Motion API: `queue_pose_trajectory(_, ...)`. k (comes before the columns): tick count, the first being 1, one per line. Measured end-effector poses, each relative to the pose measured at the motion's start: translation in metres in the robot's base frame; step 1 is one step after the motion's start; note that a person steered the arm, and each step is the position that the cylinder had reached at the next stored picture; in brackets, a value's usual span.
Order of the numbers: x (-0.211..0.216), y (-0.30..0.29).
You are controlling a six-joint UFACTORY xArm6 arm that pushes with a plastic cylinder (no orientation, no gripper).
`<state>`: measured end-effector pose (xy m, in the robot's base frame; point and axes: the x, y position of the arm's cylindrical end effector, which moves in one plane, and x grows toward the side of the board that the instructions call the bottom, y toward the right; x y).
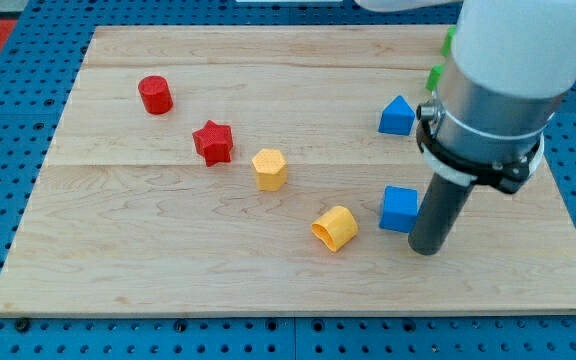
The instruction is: Place the red blocks and yellow hexagon in a diagonal line
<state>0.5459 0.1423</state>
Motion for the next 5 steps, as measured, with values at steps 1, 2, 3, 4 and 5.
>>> queue_pose_trajectory(1, -0.027, -0.040)
queue_pose_trajectory(2, -0.053, -0.089)
queue_pose_trajectory(3, -0.030, -0.031)
queue_pose_trajectory(4, 0.013, 0.042)
queue_pose_trajectory(5, 0.014, -0.040)
